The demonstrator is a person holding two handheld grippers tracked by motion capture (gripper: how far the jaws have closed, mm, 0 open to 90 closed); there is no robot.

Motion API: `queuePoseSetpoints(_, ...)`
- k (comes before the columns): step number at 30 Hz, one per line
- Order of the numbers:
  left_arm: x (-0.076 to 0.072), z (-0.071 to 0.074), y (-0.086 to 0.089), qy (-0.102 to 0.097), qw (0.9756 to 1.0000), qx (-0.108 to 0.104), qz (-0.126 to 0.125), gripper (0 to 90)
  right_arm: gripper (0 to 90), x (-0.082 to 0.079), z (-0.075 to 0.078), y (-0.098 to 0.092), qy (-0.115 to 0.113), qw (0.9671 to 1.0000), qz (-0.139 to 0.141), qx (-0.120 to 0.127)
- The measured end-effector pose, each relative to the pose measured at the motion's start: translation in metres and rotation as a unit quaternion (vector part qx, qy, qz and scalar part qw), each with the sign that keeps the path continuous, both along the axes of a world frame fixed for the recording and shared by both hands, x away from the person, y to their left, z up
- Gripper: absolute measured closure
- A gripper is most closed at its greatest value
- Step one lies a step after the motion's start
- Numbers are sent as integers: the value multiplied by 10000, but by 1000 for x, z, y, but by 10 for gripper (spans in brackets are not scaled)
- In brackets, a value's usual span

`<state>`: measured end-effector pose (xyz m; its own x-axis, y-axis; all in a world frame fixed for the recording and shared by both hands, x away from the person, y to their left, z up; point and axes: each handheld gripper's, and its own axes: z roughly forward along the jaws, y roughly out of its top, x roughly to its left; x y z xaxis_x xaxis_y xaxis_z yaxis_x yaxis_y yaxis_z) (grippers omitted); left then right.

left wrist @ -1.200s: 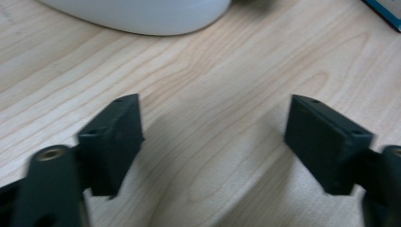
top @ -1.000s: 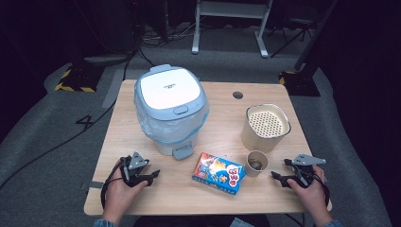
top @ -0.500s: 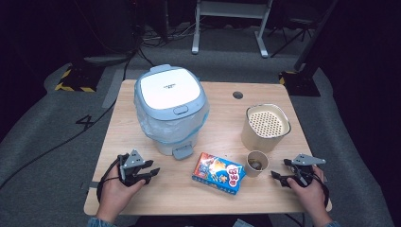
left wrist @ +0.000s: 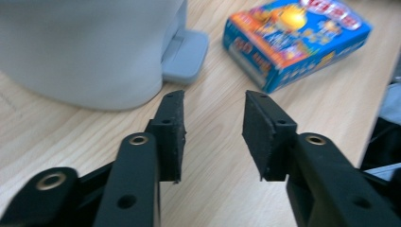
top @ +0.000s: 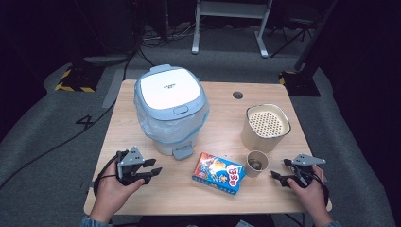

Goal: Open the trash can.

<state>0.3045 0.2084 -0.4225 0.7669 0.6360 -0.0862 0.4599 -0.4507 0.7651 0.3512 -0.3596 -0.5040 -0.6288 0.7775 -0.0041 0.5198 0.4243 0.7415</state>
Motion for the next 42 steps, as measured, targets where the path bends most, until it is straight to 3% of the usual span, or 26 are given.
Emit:
queuePoseSetpoints(4, -1, 21, -2, -224, 9993, -125, -269, 650, 187, 0, 0, 0, -3, 10000, 0, 0)
queuePoseSetpoints(8, 1, 35, -1, -355, 9985, -222, -365, 676, 188, 0, 0, 0, -2, 10000, -1, 0)
queuePoseSetpoints(12, 5, 47, 0, -417, 9968, -405, -542, 702, 187, 0, 0, 0, -2, 10000, 0, 1)
queuePoseSetpoints(15, 8, 58, 0, -347, 9960, -444, -697, 766, 188, 0, 0, 0, -2, 10000, 0, 0)
queuePoseSetpoints(19, 9, 70, -1, -408, 9937, -580, -866, 834, 188, 0, 0, 0, -4, 10000, -1, 3)
queuePoseSetpoints(22, 17, 85, -4, -588, 9909, -620, -1044, 897, 188, 0, 0, 0, -3, 10000, -1, 0)
queuePoseSetpoints(25, 26, 92, -4, -653, 9868, -774, -1265, 899, 188, 0, 0, 0, -3, 10000, -1, 0)
queuePoseSetpoints(26, 26, 92, -4, -653, 9868, -774, -1265, 900, 188, 0, 0, 0, -3, 10000, -1, 0)
queuePoseSetpoints(27, 32, 97, -5, -676, 9842, -898, -1368, 899, 188, 0, 0, 0, -5, 10000, 0, 0)
queuePoseSetpoints(38, 53, 129, -16, -941, 9790, -1158, -1387, 900, 188, 0, 0, 0, -4, 10000, -1, 0)
queuePoseSetpoints(39, 61, 134, -19, -973, 9778, -1242, -1378, 900, 188, 0, 0, 0, -6, 10000, -1, 2)
queuePoseSetpoints(41, 64, 136, -20, -986, 9779, -1231, -1369, 900, 188, 0, 0, 0, -6, 10000, 0, 4)
queuePoseSetpoints(42, 71, 139, -24, -989, 9793, -1125, -1360, 900, 188, 0, 0, 0, -5, 10000, 0, 0)
